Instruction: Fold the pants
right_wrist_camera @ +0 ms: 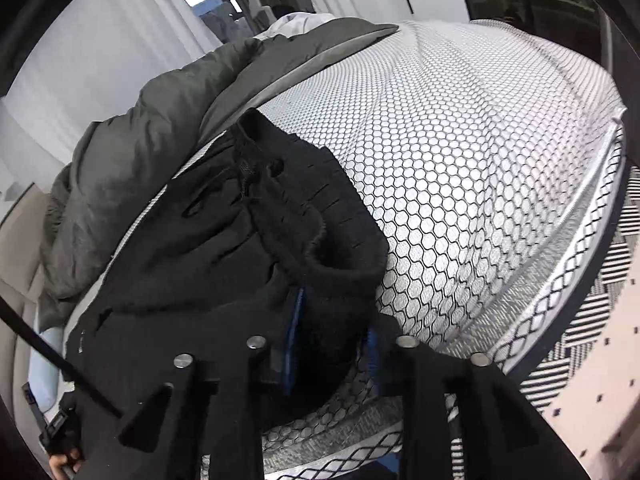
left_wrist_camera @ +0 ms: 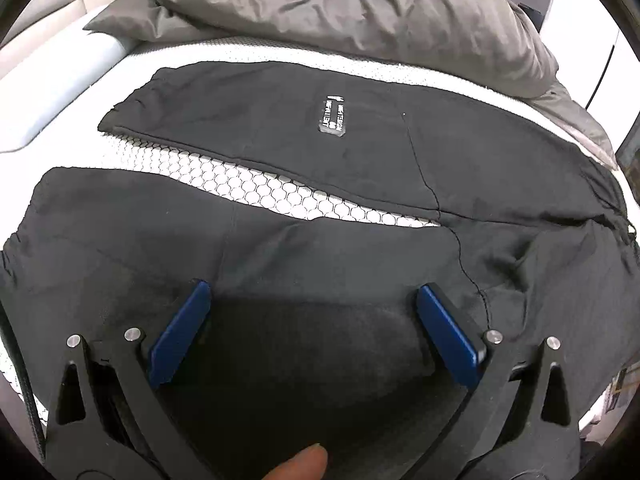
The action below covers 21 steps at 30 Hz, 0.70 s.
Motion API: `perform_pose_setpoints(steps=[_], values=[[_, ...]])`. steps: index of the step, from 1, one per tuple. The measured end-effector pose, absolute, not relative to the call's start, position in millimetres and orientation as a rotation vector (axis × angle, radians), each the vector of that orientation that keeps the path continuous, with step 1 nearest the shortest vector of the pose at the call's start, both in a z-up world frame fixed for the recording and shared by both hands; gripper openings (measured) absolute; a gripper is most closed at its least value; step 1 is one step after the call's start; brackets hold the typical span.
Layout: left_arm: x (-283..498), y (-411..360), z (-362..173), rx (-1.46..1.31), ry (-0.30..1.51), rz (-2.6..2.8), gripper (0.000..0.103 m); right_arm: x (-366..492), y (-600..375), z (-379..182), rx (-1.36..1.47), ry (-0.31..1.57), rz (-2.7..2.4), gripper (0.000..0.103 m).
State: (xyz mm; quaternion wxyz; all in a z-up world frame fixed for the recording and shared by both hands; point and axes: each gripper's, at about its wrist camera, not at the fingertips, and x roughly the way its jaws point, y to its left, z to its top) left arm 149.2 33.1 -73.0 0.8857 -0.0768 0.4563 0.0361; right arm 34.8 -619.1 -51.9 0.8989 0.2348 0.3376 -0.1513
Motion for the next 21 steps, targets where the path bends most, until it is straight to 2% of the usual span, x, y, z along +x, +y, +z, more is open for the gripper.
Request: perform_pose_setpoints(steps=[1, 2, 4, 8, 12, 15, 17, 21], values=[[148.4, 35.2, -71.3, -0.17, 0.947, 0.073, 0.102, 28.9, -609.7, -40.5, 0.447, 0.642, -0.361, 0.076], [147.0, 38.5, -69.2, -0.181, 0.942, 0.074, 0.102, 18.8, -597.4, -26.0, 0.404, 0.564, -0.407, 0.091], [144.5, 48.1, -64.9, -0.208, 0.935, 0.089, 0.102, 10.6, -578.6, -4.9, 0.357, 0.498, -0.394, 0.096], [143.4, 74.1, -55.9, -0.257, 0.904, 0.139, 0.102, 20.0, -521.7, 23.4, 0.303, 0.483, -0.201, 0.101], [151.3, 91.4, -56.9, -0.236, 0.922, 0.182, 0.102, 58.0, -451.6, 18.9, 0.254, 0.522, 0.005, 0.101], [152.2, 85.8, -59.0, -0.127, 0.935, 0.178, 0.094, 88.8, -412.9, 0.3, 0.284, 0.553, 0.079, 0.101], [148.6, 76.8, -58.2, -0.031, 0.937, 0.131, 0.08, 103.4, -389.8, -19.8, 0.316, 0.565, 0.135, 0.101], [137.7, 53.6, -56.4, 0.069, 0.94, -0.019, 0.078, 121.6, -360.6, -51.7, 0.318, 0.679, 0.195, 0.101]])
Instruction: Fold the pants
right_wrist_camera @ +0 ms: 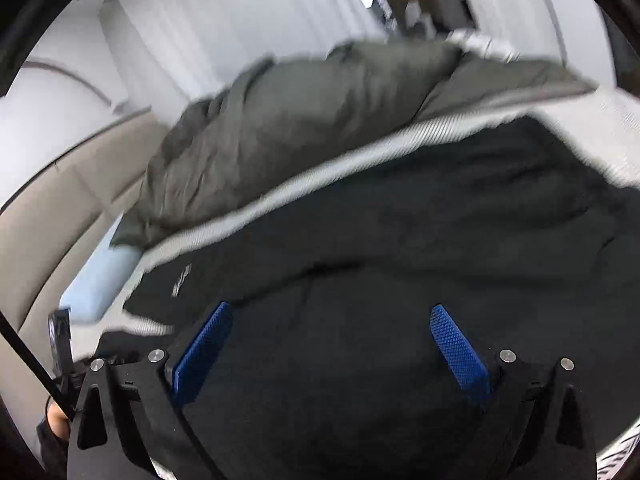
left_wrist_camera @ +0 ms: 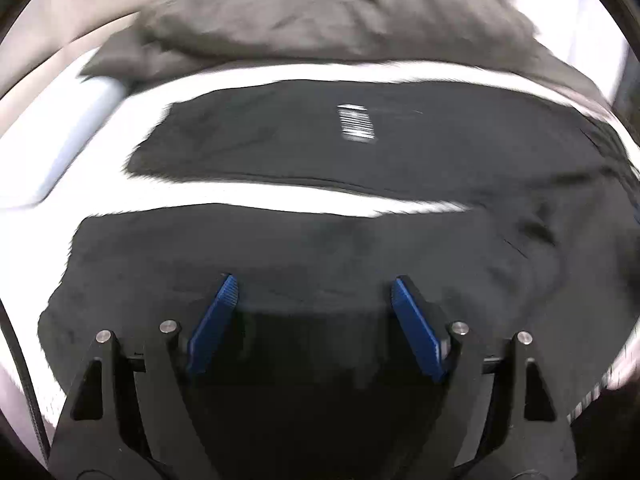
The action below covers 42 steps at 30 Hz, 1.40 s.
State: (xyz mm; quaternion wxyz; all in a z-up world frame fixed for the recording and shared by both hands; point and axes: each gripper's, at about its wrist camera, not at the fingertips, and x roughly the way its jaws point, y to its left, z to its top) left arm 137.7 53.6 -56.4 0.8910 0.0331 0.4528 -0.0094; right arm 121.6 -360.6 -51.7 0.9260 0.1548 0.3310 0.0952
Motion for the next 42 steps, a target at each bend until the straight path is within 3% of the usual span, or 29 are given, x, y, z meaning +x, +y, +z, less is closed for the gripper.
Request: perform_pose_setpoints(steps=[5, 12, 18, 21, 26, 28, 36, 42], values=[[149.3, 27.9, -68.0, 0.217, 0.958, 0.006, 0.08, 132.0, -354.3, -57.2, 0.253, 0.675, 0.162, 0.101], [176.5, 60.3, -67.1, 0.133, 0.939, 0.241, 0.081, 119.7, -390.3, -57.2, 0.311, 0.695, 0.134, 0.101], [157.5, 40.7, -46.8, -0.035, 0.904, -0.016, 0.081, 110.8, -418.0, -56.0, 0.368, 0.672, 0.079, 0.101], [158.3, 4.6, -35.0, 0.032, 0.845, -0.098, 0.081, 108.6, -425.4, -57.2, 0.369, 0.678, 0.058, 0.101], [197.0, -46.7, -66.4, 0.184, 1.01, -0.085, 0.076, 113.4, -419.6, -61.0, 0.342, 0.698, 0.07, 0.101], [207.3, -49.4, -78.8, 0.224, 1.02, -0.025, 0.08, 115.3, -419.0, -62.7, 0.326, 0.708, 0.063, 0.101], [186.3, -15.1, -59.6, 0.155, 0.929, 0.115, 0.083, 92.3, -463.3, -53.5, 0.391, 0.625, -0.033, 0.101], [113.2, 101.2, -23.7, -0.277, 0.817, 0.084, 0.084, 33.1, -523.7, -36.0, 0.461, 0.536, -0.078, 0.101]])
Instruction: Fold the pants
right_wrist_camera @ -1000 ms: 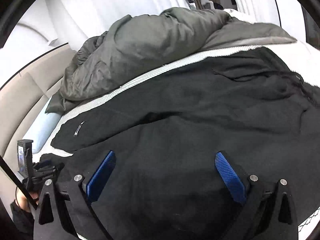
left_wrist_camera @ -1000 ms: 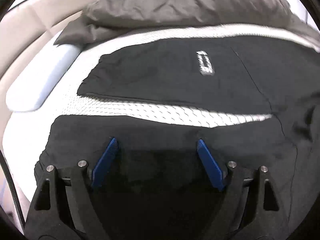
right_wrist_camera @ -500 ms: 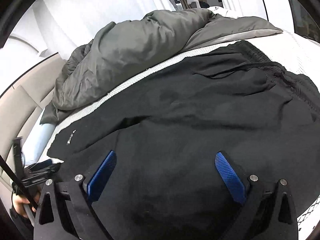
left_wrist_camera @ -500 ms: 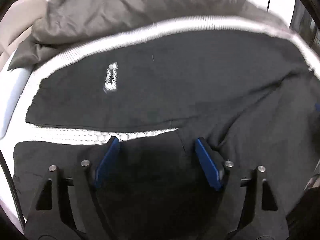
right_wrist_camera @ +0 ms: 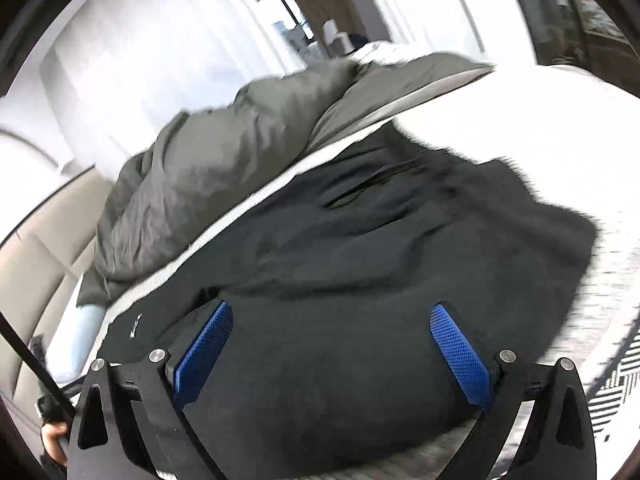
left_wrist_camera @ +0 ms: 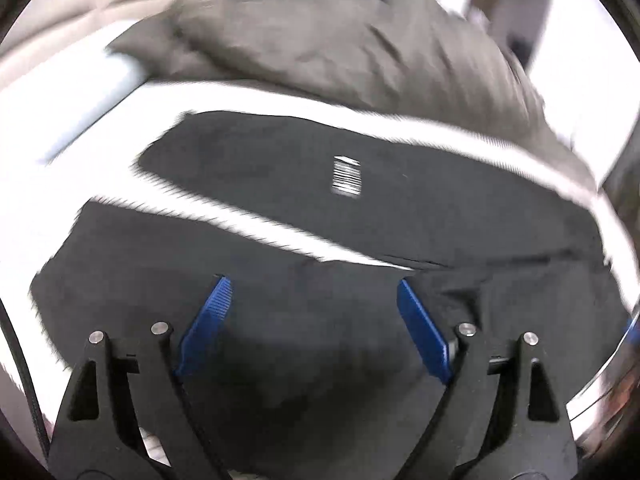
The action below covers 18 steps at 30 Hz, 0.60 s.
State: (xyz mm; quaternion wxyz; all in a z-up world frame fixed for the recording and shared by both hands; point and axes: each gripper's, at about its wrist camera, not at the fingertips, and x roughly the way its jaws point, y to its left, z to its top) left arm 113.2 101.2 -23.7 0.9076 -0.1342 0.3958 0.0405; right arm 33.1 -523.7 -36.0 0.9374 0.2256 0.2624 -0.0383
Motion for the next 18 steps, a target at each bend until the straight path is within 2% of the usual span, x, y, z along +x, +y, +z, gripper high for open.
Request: perform_pose_setpoints(steps=[6, 12, 14, 15, 17, 18], values=[[70.4, 214.1, -58.8, -0.581, 0.857, 0.368, 0.085, -14.9, -587.0, -40.6, 0.475, 0.521, -0.21, 0.101], [79.4, 225.3, -67.8, -0.591, 0.859, 0.359, 0.085, -1.2, -617.9, -69.5, 0.618, 0.581, -0.157, 0.098], [82.3, 223.2, -71.9, -0.56, 0.864, 0.377, 0.085, 7.7, -617.8, -77.7, 0.634, 0.593, -0.112, 0.079], [82.6, 222.5, -73.2, -0.542, 0.865, 0.383, 0.085, 11.2, -616.7, -80.2, 0.629, 0.598, -0.123, 0.078], [83.6, 222.8, -74.4, -0.529, 0.863, 0.389, 0.085, 17.2, -613.8, -83.4, 0.606, 0.604, -0.154, 0.06], [91.3, 221.4, -75.8, -0.528, 0.864, 0.388, 0.085, 17.2, -615.1, -83.9, 0.602, 0.602, -0.164, 0.055]])
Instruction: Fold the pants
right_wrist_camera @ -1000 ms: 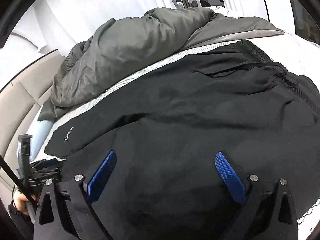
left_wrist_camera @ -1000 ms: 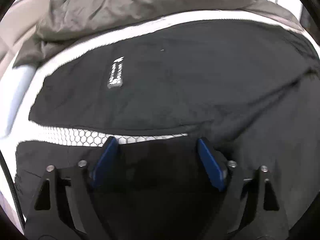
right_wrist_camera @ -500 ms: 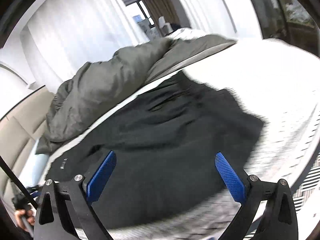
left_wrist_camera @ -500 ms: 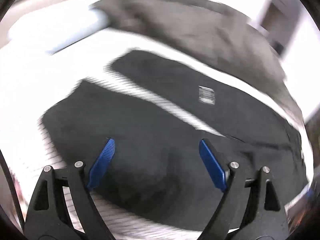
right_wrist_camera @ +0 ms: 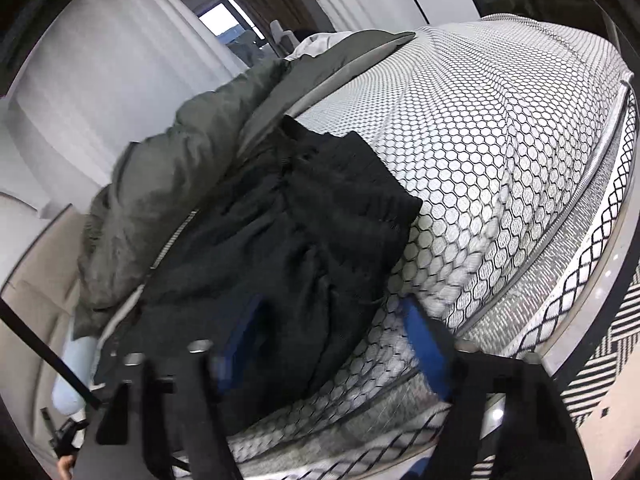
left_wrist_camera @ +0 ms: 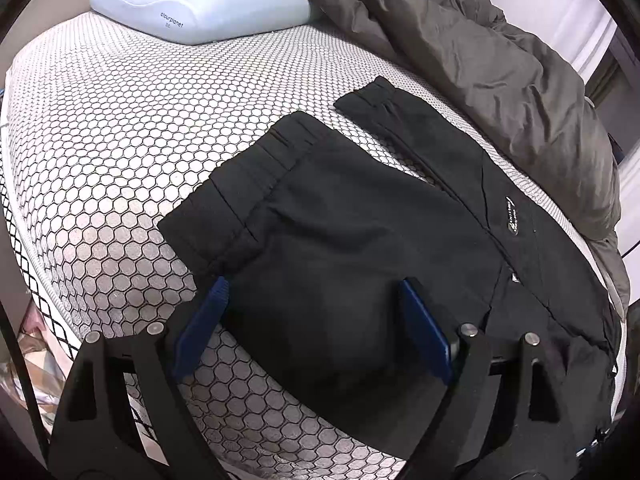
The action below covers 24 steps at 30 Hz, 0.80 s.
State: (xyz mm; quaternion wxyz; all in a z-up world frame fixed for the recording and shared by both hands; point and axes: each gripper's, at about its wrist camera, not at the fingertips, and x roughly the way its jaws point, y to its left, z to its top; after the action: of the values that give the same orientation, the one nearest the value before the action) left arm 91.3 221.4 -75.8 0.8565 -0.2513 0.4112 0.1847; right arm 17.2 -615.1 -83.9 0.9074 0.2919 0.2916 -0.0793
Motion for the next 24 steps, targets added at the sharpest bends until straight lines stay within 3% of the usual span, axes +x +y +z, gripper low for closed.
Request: perform_pose_setpoints(steps=[2, 4, 10, 13, 15, 16, 24], values=[[91.6, 220.5, -76.0, -0.52, 0.862, 0.392, 0.085, 11.5, -621.8, -84.0, 0.625, 0.602, -0.153, 0.047], [91.1, 219.4, -76.6, -0.509, 0.858, 0.392, 0.085, -1.4, -628.3, -79.1, 0.62, 0.59, -0.155, 0.047], [90.8, 210.9, -78.8, -0.463, 0.863, 0.411, 0.085, -18.3, -635.1, -56.9, 0.586, 0.5, -0.153, 0.064], [92.4, 209.2, -79.2, -0.459, 0.864, 0.411, 0.085, 0.8, -636.2, -60.0, 0.583, 0.532, -0.129, 0.064], [92.6, 208.1, -79.8, -0.457, 0.863, 0.406, 0.085, 14.6, -636.1, -67.4, 0.583, 0.582, -0.142, 0.036], [92.0, 207.8, -80.2, -0.451, 0.862, 0.401, 0.085, 17.1, -636.4, -69.4, 0.585, 0.593, -0.123, 0.014], [86.8, 205.0, -80.2, -0.437, 0.854, 0.388, 0.085, -0.7, -650.2, -85.6, 0.601, 0.574, -0.104, 0.013]])
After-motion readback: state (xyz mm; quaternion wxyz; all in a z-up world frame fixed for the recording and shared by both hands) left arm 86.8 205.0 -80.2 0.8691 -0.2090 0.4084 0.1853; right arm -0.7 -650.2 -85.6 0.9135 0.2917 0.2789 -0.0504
